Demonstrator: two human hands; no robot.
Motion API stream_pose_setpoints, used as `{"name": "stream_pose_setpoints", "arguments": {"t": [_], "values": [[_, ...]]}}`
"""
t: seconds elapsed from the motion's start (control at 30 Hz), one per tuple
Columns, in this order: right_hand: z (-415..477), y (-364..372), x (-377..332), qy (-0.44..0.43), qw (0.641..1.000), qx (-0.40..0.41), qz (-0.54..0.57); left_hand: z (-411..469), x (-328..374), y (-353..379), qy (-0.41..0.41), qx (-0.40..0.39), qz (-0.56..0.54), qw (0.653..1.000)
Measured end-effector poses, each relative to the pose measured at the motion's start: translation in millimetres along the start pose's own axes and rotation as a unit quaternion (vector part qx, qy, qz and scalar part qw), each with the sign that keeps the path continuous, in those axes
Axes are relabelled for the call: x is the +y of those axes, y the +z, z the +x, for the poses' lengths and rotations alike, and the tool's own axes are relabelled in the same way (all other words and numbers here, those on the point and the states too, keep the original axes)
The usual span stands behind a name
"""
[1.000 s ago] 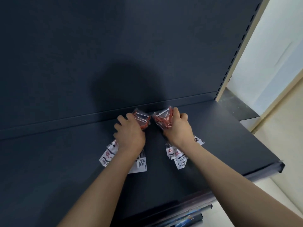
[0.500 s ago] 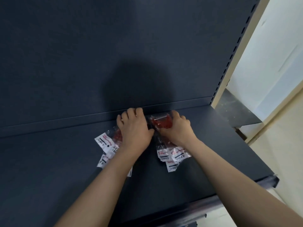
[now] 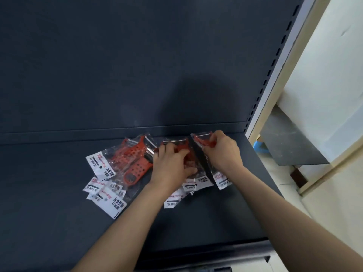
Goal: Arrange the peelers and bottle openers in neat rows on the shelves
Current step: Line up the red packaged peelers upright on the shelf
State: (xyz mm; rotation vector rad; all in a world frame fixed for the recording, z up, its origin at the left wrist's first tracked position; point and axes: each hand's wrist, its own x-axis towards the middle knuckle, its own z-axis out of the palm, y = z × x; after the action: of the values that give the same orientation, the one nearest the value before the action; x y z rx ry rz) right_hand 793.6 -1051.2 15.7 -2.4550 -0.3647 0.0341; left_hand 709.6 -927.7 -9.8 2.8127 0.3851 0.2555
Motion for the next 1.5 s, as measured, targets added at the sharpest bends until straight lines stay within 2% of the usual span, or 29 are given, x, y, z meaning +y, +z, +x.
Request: {"name": "stream_pose_setpoints", "arguments": {"t": [0.13, 0.3, 0.47, 0.6, 0.73, 0.87, 1.03, 1.27, 1.4, 1.5], "values": [[7, -2, 22, 0.009, 1.000, 0.012, -0.020, 3, 9, 3, -0.005, 0.025, 0.038, 0.999], [13, -5, 40, 0.029, 0.999, 0.012, -0.028, 6, 16, 4, -0.012, 0.074, 0.011, 0.997], [13, -12, 48, 0.012, 0.998, -0.044, -0.047, 14, 38, 8, 0.034, 0.107, -0.022, 0.993], [13, -19, 58, -0.016, 0.997, -0.038, -0.072, 24, 56, 19, 0.068, 0.079, -0.001, 0.995], [17, -20, 68, -0.030, 0.993, -0.049, -0.103, 30, 58, 32, 0.064, 0.035, 0.057, 0.996], [20, -16, 67, -0.038, 0.990, -0.045, -0.126, 35, 51, 34, 0.050, 0.032, 0.090, 0.994], [23, -3, 60, -0.060, 0.986, -0.029, -0.152, 39, 42, 33, 0.055, 0.022, 0.074, 0.995], [21, -1, 58, -0.045, 0.985, -0.013, -0.164, 39, 37, 28, 0.056, -0.018, 0.032, 0.998], [18, -5, 49, -0.045, 0.984, 0.027, -0.173, 32, 31, 15, 0.049, 0.014, -0.017, 0.999], [15, -6, 32, -0.096, 0.983, 0.038, -0.150, 23, 20, 5, 0.027, 0.056, -0.014, 0.998]]}}
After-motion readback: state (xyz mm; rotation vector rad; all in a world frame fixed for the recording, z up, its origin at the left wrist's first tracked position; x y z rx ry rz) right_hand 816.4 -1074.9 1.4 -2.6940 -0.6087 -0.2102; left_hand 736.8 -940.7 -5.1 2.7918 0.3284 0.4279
